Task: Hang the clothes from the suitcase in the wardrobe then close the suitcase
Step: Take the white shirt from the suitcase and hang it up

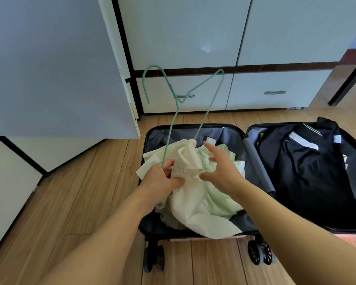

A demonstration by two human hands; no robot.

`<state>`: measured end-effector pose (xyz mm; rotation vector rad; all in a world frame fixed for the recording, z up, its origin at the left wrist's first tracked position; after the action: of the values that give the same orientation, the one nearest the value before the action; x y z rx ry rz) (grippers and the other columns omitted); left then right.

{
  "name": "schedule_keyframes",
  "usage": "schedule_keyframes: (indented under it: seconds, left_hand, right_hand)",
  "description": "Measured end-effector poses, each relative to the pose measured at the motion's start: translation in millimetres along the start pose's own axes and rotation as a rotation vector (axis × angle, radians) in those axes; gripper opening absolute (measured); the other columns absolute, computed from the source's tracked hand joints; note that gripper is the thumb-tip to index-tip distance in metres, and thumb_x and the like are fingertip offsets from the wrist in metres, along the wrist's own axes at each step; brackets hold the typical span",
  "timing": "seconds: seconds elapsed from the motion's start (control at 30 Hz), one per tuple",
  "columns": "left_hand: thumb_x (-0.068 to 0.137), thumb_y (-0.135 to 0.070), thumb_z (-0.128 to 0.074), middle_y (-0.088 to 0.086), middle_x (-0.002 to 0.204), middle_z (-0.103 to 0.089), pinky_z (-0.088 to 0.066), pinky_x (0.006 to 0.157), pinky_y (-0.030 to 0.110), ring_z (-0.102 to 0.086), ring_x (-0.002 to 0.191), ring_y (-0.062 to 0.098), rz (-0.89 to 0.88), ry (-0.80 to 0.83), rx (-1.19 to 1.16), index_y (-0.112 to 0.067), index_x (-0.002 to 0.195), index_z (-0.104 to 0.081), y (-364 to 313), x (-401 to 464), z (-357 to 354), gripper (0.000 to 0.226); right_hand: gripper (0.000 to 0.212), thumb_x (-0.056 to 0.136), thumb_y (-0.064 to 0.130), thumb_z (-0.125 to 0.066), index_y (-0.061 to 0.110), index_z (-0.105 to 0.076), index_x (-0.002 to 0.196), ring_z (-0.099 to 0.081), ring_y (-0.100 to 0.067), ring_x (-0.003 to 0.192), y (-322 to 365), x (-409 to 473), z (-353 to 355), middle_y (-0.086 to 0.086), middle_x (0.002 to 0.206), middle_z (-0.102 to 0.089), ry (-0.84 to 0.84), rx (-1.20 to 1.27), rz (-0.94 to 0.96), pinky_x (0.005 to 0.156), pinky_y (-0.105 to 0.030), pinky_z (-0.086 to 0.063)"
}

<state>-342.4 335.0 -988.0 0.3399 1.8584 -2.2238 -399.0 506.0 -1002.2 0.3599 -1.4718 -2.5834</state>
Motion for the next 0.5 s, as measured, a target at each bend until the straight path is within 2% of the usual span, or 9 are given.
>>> schedule_keyframes:
  seconds: [0.07, 0.1, 0.17, 0.23, 0.3, 0.37, 0.43, 0.5]
  left_hand:
    - [0.083, 0.003, -0.065, -0.002, 0.096, -0.074, -0.055, 0.084, 0.03, -0.069, 0.095, 0.014, -0.041, 0.047, -0.025, -0.021, 0.114, -0.063, -9.6, -4.2, 1.3, 0.039]
    - [0.083, 0.004, -0.065, 0.0, 0.098, -0.074, -0.055, 0.085, 0.031, -0.069, 0.096, 0.016, -0.058, 0.064, -0.057, -0.02, 0.116, -0.062, -14.9, -5.3, 2.2, 0.041]
    - [0.082, 0.004, -0.066, 0.003, 0.101, -0.073, -0.054, 0.088, 0.035, -0.069, 0.098, 0.019, -0.095, 0.087, -0.082, -0.021, 0.117, -0.063, -28.0, -8.5, 7.3, 0.043]
    - [0.081, 0.003, -0.068, -0.001, 0.097, -0.074, -0.054, 0.087, 0.036, -0.069, 0.096, 0.018, -0.135, 0.095, -0.004, -0.025, 0.11, -0.065, -42.3, -10.5, 14.6, 0.041]
    - [0.08, 0.0, -0.07, -0.007, 0.092, -0.074, -0.055, 0.083, 0.03, -0.069, 0.093, 0.013, -0.181, 0.08, 0.097, -0.033, 0.102, -0.065, -59.9, -13.6, 22.9, 0.04]
    - [0.08, -0.008, -0.072, -0.011, 0.092, -0.073, -0.053, 0.081, 0.023, -0.067, 0.093, 0.009, -0.251, -0.018, 0.205, -0.038, 0.104, -0.063, -79.1, -16.7, 29.8, 0.039]
    - [0.08, -0.02, -0.075, -0.013, 0.093, -0.068, -0.051, 0.081, 0.022, -0.064, 0.091, 0.007, -0.32, -0.247, 0.311, -0.032, 0.121, -0.058, -97.8, -18.8, 35.7, 0.046]
    - [0.078, -0.029, -0.076, -0.009, 0.094, -0.065, -0.048, 0.08, 0.023, -0.06, 0.088, 0.008, -0.382, -0.481, 0.336, -0.024, 0.133, -0.05, -114.0, -23.4, 38.5, 0.061]
  right_hand:
    - [0.081, 0.073, 0.003, -0.074, 0.022, -0.035, 0.141, -0.044, -0.014, 0.121, 19.2, 1.3, 3.7, 0.007, 0.128, -0.047, 0.08, -0.08, 0.204, 0.096, -0.027, -0.043]
    - [0.087, 0.072, 0.0, -0.073, 0.022, -0.029, 0.144, -0.046, -0.012, 0.119, 28.3, 1.7, 6.6, 0.008, 0.126, -0.049, 0.149, -0.012, 0.212, 0.09, -0.024, -0.046]
    - [0.092, 0.074, -0.004, -0.07, 0.036, -0.024, 0.143, -0.046, 0.004, 0.113, 44.3, 2.9, 12.7, 0.019, 0.122, -0.049, 0.29, 0.122, 0.162, 0.08, -0.014, -0.048]
    - [0.073, 0.075, -0.003, -0.07, 0.027, -0.043, 0.135, -0.051, 0.004, 0.108, 57.2, 5.9, 21.4, 0.015, 0.116, -0.056, 0.376, 0.107, 0.14, 0.081, -0.015, -0.049]
    - [0.04, 0.075, 0.002, -0.072, 0.019, -0.063, 0.109, -0.061, -0.006, 0.094, 71.4, 6.1, 29.8, 0.007, 0.098, -0.067, 0.388, 0.043, 0.131, 0.079, -0.018, -0.05]
    - [0.01, 0.076, 0.01, -0.072, 0.017, -0.067, 0.081, -0.061, -0.008, 0.072, 86.0, 3.5, 38.2, 0.007, 0.073, -0.066, 0.252, 0.026, 0.11, 0.065, -0.017, -0.048]
    - [0.018, 0.08, 0.017, -0.067, 0.015, -0.058, 0.064, -0.052, -0.012, 0.058, 99.3, 3.4, 47.4, 0.005, 0.058, -0.056, -0.021, 0.051, 0.143, 0.053, -0.022, -0.042]
    - [0.025, 0.083, 0.023, -0.06, 0.013, -0.051, 0.062, -0.047, -0.017, 0.057, 112.7, 2.5, 56.0, 0.002, 0.057, -0.049, -0.394, 0.012, 0.18, 0.054, -0.027, -0.037]
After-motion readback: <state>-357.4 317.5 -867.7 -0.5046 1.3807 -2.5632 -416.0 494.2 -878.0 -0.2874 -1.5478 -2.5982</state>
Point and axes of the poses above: each hand's wrist, its own x-axis towards the middle knuckle, its own z-axis out of the back of the hand, y = z × x, the point moved 1 cm from there along x, towards the middle knuckle
